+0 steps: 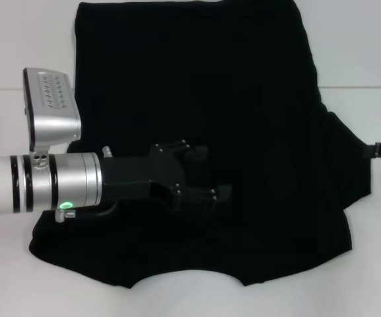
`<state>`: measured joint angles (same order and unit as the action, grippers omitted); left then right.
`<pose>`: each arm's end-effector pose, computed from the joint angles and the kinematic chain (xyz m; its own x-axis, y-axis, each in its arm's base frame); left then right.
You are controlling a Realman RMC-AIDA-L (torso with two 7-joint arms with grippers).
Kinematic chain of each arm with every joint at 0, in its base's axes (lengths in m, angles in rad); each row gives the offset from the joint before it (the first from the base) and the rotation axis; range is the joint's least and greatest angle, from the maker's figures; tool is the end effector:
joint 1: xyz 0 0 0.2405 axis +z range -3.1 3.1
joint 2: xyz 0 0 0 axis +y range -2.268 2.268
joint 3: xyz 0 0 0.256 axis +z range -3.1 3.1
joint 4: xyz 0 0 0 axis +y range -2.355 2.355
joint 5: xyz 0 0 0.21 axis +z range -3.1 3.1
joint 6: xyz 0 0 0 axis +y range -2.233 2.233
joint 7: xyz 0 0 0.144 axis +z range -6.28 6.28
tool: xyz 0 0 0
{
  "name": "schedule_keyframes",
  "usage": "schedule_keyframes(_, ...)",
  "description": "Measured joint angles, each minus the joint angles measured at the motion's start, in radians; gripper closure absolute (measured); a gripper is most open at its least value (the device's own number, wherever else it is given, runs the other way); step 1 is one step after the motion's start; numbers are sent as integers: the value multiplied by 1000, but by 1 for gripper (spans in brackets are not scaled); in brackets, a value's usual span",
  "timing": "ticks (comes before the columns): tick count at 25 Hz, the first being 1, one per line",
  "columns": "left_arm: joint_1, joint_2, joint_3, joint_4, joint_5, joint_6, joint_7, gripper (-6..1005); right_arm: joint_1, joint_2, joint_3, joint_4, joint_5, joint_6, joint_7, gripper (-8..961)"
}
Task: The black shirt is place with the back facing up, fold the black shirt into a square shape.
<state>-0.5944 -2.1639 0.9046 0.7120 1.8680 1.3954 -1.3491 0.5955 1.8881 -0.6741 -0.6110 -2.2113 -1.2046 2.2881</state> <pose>-0.2017 0.3534 -0.0430 0.8409 0.1999 0.5030 0.3256 -0.9291 -0.1752 0.3290 0.3882 0.0780 0.2402 -0.8096 -0.5356 -0.9681 -0.1595 -0.1932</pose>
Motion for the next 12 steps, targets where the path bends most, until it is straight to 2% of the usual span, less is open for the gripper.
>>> schedule_keyframes(7,2,3,-1,-4,8,-24,4,66,8,0,0,-4,-72,8,66,83)
schedule_keyframes(12,2,4,-1,-5,9,-44,-5,66,20,11,-9,10,-78,31,69,88)
